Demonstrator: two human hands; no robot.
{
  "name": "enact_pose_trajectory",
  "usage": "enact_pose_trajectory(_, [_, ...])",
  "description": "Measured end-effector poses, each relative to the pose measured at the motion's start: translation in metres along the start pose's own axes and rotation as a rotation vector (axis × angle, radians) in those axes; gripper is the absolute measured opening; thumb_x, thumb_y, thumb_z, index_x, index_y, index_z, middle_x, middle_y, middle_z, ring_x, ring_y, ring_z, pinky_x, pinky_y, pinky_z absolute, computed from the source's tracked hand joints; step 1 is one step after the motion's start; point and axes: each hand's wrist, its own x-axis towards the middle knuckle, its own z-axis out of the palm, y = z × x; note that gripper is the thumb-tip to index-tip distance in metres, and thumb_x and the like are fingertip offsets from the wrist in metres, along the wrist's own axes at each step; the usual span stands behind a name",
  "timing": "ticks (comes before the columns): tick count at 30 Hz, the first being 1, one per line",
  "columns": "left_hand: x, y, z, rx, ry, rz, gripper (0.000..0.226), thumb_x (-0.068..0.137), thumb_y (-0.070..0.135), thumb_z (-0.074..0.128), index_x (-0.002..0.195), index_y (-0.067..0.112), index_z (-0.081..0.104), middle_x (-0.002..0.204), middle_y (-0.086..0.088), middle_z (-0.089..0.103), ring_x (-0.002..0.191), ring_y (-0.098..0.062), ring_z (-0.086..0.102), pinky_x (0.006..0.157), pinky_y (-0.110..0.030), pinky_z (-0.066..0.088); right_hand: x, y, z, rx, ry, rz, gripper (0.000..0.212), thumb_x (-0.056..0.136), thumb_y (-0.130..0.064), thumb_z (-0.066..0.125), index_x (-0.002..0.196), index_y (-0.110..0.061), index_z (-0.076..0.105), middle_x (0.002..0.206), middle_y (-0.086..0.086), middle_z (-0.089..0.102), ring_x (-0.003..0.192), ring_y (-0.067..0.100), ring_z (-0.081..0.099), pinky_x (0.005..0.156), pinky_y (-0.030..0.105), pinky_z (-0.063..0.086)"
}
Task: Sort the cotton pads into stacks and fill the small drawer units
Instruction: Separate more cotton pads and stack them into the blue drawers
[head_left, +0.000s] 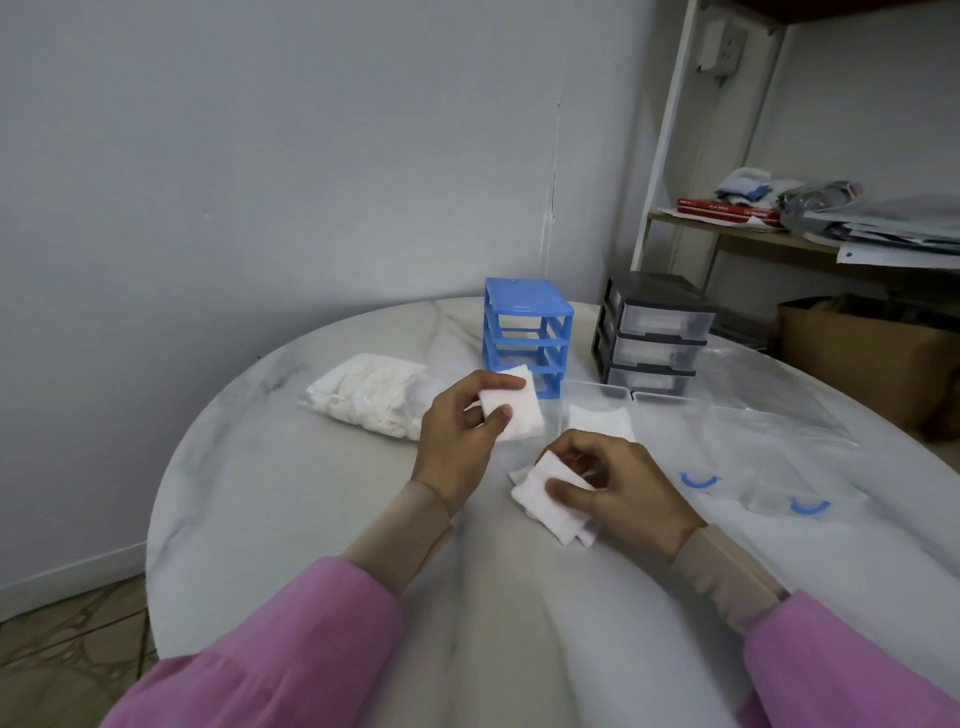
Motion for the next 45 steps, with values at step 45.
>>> enact_pose_trajectory(45, [-0.011,0.015,0.015,-0.216,-0.217,-0.206,0.035,0.091,-0.002,0.049,0.126,0.005,0.048,0.101,-0.013,0.064,0.076,-0.006,0.066,0.064,-0.016,0.053,0.006,-0.002,-0.004,0.205,0.39,0.034,0.037,0.077,-0.018,0.073,0.105,-0.018,0.048,0.091,-0.01,0.06,0.077,0.001,0.06,0.067,0.013,0.052])
